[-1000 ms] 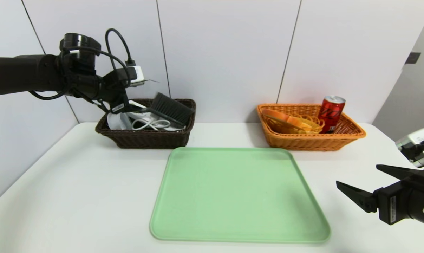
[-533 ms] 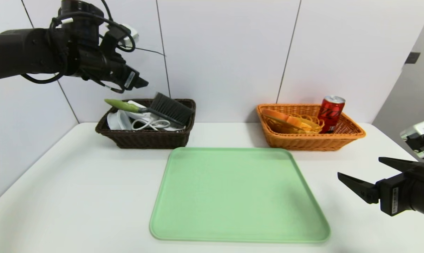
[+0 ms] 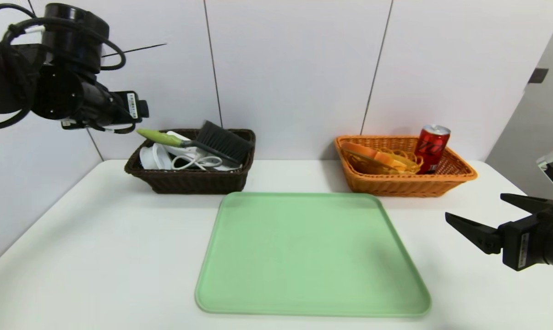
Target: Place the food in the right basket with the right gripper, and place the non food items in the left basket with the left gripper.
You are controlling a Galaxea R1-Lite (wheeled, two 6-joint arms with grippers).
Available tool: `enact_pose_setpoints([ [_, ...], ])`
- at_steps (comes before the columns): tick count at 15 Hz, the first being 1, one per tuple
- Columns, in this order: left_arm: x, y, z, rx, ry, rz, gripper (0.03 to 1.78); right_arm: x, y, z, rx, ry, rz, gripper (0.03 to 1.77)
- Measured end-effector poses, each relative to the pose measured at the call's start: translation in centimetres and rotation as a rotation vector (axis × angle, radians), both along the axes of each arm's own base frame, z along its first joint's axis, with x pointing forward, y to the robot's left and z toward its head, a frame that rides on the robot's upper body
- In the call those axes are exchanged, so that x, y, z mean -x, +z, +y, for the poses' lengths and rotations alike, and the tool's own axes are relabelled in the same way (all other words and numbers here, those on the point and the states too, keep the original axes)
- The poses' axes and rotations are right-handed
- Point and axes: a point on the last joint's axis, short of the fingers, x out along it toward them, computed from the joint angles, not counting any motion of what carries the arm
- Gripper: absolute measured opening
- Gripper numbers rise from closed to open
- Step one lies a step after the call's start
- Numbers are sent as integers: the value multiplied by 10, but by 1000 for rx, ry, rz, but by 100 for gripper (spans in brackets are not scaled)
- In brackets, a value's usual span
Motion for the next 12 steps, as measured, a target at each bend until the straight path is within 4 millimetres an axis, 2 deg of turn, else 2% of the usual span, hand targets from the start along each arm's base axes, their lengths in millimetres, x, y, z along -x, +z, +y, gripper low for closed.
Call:
enact_pose_setpoints([
  [4,43,11,8,-5,3,-46,167,9,7,-4,-4,-2,-46,171],
  [6,68,9,12,-5,4,-61,167,17,11,-8,-9,-17,-81,171],
  [9,108,-16,11,-29,26,-76,168,34,12,-16,-10,-38,-122,171],
  [12,147,-34,25,-71,131,-146,169,49,8,-22,9,-46,-160,171],
])
